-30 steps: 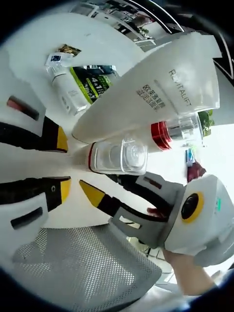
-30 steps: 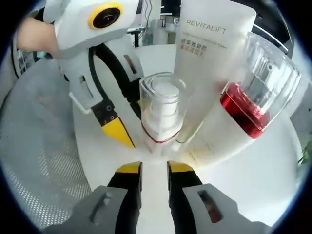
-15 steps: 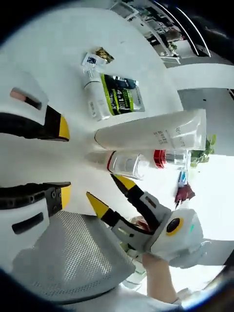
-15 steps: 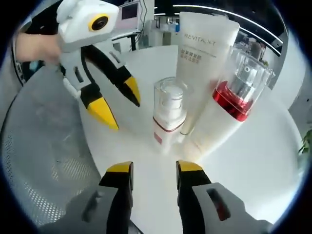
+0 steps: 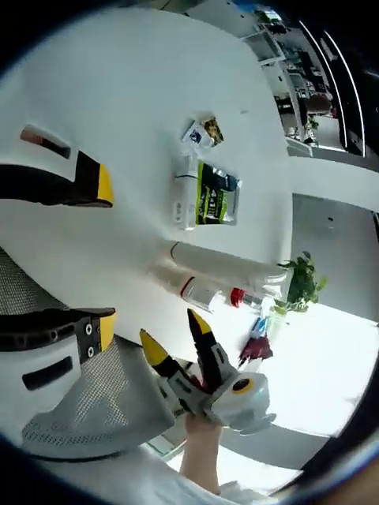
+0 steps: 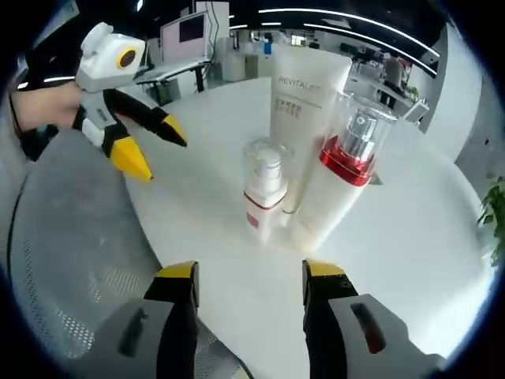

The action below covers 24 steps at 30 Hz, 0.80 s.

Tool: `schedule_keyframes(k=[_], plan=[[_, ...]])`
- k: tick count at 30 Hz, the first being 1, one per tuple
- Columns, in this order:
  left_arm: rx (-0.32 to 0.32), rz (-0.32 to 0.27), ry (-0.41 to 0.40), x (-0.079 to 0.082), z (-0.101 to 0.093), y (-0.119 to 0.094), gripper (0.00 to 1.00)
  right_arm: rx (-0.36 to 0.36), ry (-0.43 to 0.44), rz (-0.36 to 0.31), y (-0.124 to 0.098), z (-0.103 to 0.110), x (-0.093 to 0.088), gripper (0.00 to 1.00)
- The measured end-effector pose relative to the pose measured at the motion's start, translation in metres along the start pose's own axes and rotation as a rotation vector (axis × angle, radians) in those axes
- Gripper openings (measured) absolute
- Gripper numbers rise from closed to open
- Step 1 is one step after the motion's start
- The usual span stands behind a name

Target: Arrange the skincare products in the storage area until every visible bottle or jar stands upright without overlapping.

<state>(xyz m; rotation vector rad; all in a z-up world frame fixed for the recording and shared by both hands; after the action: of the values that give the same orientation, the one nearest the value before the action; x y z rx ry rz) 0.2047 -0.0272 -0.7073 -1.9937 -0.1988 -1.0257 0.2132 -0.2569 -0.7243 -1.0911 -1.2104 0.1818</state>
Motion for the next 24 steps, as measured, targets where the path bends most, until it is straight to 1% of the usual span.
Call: schedule_keyframes(k=[4, 7, 10, 16, 20, 24], plan=[[0.032, -0.030, -0.072, -0.006, 0.003, -0.020, 0.47, -0.022, 0.045, -0.003, -0.006, 0.002, -0.001, 0.57], [0.052, -0.050, -0.122, -0.013, 0.008, -0.032, 0.50, -0.034, 0.083, -0.018, -0.011, 0.004, 0.000, 0.60], [0.072, -0.069, -0.169, -0.020, 0.011, -0.046, 0.53, -0.037, 0.098, -0.025, -0.015, 0.008, 0.000, 0.62], [0.104, -0.103, -0.214, -0.031, 0.021, -0.068, 0.57, -0.037, 0.118, -0.036, -0.022, 0.013, -0.003, 0.67], [0.119, -0.119, -0.226, -0.034, 0.030, -0.082, 0.64, -0.054, 0.145, -0.041, -0.029, 0.013, -0.006, 0.73], [0.146, -0.112, -0.242, -0.037, 0.038, -0.097, 0.71, -0.071, 0.175, -0.046, -0.036, 0.011, -0.010, 0.77]])
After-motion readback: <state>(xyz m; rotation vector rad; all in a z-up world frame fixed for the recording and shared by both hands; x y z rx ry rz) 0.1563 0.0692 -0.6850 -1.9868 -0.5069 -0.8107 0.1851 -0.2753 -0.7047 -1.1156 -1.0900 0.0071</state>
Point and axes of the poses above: the point that each gripper's makers call its tool centre point, and the gripper's own axes: y roughly forward along the fingers, z roughly to its left, x roughly out of its top, the point moved 7 cm from there along -y, roughly backward along the fingers, and after that the axes turned 2 degrees about -y, right-handed, at the moved point
